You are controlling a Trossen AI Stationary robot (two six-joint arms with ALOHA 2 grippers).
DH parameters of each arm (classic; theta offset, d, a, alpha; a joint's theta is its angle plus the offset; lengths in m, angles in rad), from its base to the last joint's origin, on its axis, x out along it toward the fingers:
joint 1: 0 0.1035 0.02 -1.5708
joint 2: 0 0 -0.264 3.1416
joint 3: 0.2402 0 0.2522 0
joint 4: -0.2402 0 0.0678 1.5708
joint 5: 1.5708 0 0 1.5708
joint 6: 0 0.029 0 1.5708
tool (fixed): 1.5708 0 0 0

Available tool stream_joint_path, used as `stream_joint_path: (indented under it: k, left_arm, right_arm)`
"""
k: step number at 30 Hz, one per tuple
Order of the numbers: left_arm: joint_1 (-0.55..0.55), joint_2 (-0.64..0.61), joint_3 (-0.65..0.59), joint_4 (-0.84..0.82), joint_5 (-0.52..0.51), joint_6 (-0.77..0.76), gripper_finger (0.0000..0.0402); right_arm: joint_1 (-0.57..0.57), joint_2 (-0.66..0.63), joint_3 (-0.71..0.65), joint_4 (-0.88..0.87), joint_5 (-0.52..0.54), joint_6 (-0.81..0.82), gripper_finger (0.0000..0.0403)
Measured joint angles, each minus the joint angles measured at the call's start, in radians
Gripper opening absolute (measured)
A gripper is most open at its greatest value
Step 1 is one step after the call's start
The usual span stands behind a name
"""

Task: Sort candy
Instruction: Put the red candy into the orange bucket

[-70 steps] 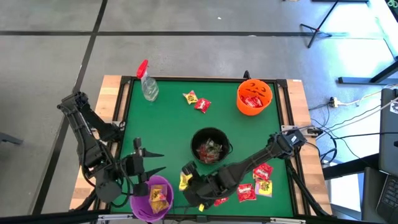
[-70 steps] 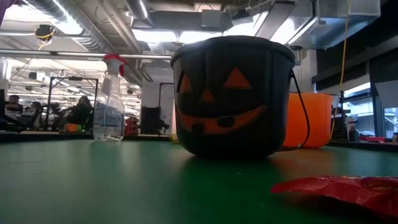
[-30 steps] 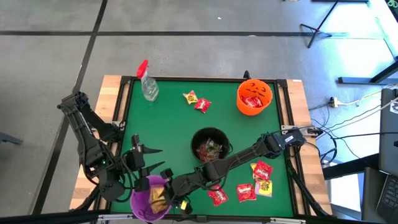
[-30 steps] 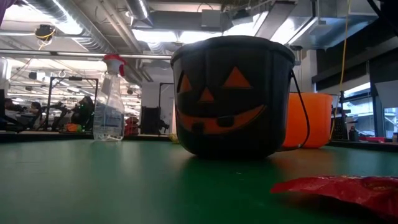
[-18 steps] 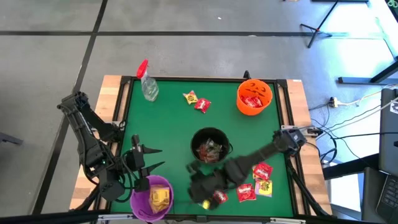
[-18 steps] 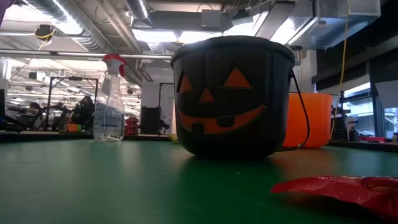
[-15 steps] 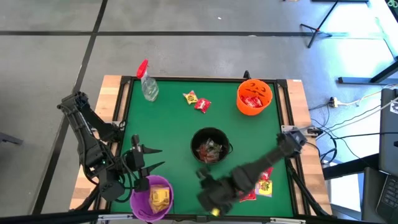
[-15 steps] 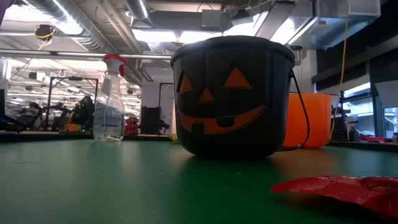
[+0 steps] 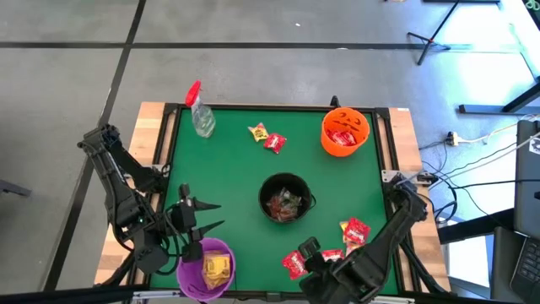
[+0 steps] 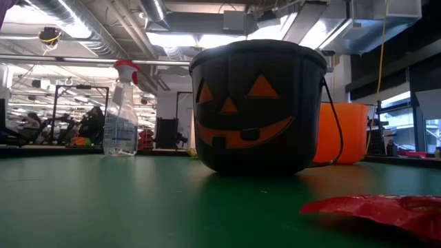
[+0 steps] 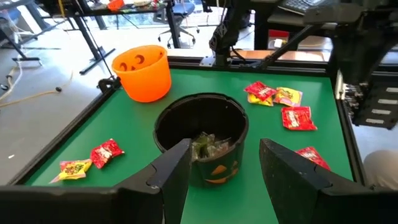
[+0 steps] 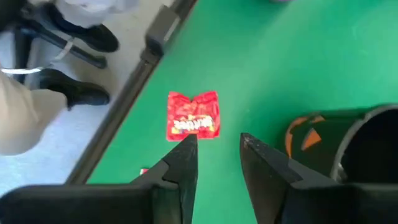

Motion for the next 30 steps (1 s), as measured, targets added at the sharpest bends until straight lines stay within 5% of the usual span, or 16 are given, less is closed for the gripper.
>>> stream_joint_path:
  k: [8, 19, 25, 30]
  left_arm:
    - [0.000, 0.021, 0.000, -0.001, 0.015, 0.008, 0.0179]
    - [0.002, 0.065, 0.000, -0.006, 0.012, 0.037, 0.0179]
    - [0.024, 0.065, 0.000, -0.006, 0.007, 0.063, 0.0179]
    - [0.053, 0.065, 0.000, -0.006, 0.014, 0.063, 0.0179]
  right_arm:
    - [0.017, -0.103, -0.218, 0.081, 0.070, 0.103, 0.0117]
    - [-0.004, -0.554, -1.134, 0.704, 0.025, 0.304, 0.0117]
    - [-0.004, -0.647, -1.416, 0.691, -0.078, 0.564, 0.0117]
    - [-0.004, -0.654, -1.459, 0.572, -0.167, 0.721, 0.0117]
